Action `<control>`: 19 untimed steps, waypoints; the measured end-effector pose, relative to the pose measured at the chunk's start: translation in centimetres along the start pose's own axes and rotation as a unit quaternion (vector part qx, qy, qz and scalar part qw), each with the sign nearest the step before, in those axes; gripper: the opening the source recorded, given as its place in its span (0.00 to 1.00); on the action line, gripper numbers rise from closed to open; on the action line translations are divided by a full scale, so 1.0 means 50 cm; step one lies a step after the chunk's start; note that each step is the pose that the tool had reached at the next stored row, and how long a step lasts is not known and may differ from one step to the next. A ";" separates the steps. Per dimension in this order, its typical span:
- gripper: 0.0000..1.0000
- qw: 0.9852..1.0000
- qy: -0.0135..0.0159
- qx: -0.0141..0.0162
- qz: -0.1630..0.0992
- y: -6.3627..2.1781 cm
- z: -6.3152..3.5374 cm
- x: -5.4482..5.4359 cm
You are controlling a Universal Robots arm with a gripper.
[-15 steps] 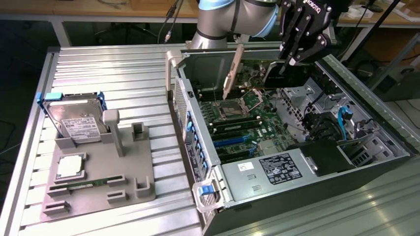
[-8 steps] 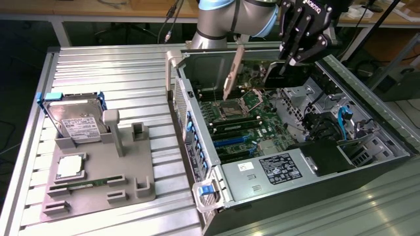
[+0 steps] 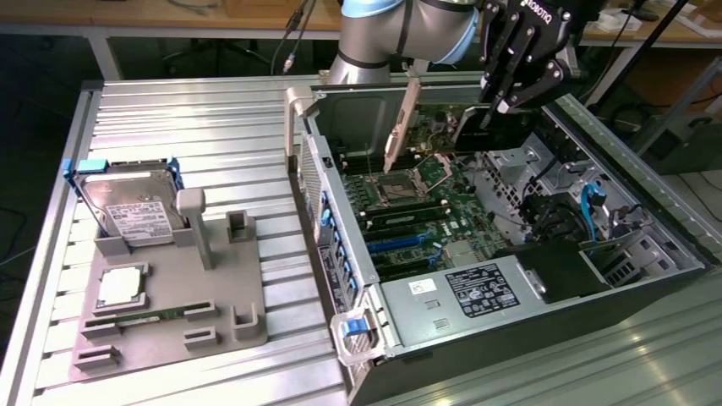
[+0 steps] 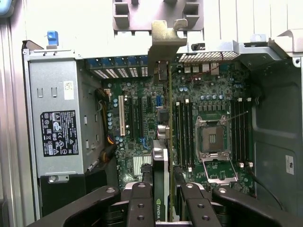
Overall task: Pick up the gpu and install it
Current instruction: 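Insert the gpu into the slot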
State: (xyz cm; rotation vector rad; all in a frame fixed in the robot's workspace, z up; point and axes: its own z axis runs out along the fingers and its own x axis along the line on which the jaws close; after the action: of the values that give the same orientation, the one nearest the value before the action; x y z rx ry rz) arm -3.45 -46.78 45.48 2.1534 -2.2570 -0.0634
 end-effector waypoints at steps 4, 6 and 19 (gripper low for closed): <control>0.27 1.000 0.000 0.000 0.000 0.000 0.000 0.000; 0.27 1.000 0.000 0.000 0.000 0.000 0.000 0.000; 0.27 1.000 0.000 0.007 0.000 0.003 0.046 0.001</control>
State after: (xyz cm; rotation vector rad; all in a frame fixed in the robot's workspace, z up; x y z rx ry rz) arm -3.70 -46.79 43.17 2.1609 -2.2635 -0.0493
